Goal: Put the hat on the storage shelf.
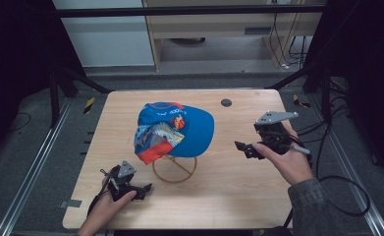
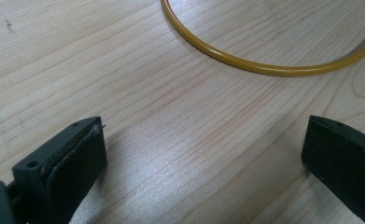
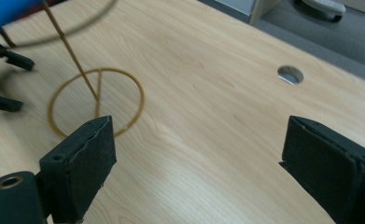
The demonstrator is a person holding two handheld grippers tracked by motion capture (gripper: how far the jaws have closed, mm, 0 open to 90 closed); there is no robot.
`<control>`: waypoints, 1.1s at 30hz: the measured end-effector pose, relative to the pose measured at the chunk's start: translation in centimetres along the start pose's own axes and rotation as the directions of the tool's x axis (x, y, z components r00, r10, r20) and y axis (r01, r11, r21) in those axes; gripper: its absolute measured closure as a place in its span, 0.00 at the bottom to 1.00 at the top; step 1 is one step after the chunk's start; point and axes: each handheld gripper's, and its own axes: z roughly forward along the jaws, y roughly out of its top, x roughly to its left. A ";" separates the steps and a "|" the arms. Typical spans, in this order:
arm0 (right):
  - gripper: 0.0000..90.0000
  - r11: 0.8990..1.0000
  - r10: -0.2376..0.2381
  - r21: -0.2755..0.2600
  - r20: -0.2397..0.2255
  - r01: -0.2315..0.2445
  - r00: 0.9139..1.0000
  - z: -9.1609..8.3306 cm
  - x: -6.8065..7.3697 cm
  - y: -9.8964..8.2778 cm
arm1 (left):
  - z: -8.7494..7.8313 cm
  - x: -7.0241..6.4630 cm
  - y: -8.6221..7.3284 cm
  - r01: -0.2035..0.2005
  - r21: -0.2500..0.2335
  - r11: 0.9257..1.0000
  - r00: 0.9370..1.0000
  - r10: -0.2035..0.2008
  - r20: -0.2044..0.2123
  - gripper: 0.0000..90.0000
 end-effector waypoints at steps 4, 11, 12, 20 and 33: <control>0.12 0.999 0.025 0.026 0.003 -0.025 1.000 1.5 0.1 -3.0 | 0.0 0.0 0.0 0.000 0.000 1.000 1.000 0.000 0.000 0.00; 0.13 0.994 0.078 0.081 -0.016 -0.076 0.997 4.7 1.0 -8.0 | 0.0 0.0 0.0 0.000 -0.001 1.000 1.000 0.000 0.001 0.00; 0.14 0.993 0.087 0.085 -0.010 -0.085 0.996 5.1 1.1 -8.6 | 0.0 0.0 0.0 0.000 -0.001 1.000 1.000 0.000 0.001 0.00; 0.14 0.977 0.134 0.165 0.026 -0.136 0.991 8.0 1.1 -12.5 | 0.0 0.0 0.0 -0.001 0.000 1.000 1.000 0.001 0.001 0.00; 0.08 0.987 0.099 0.115 0.097 -0.110 0.990 9.0 1.7 -14.1 | 0.0 0.0 0.0 -0.004 0.000 1.000 1.000 0.004 0.001 0.00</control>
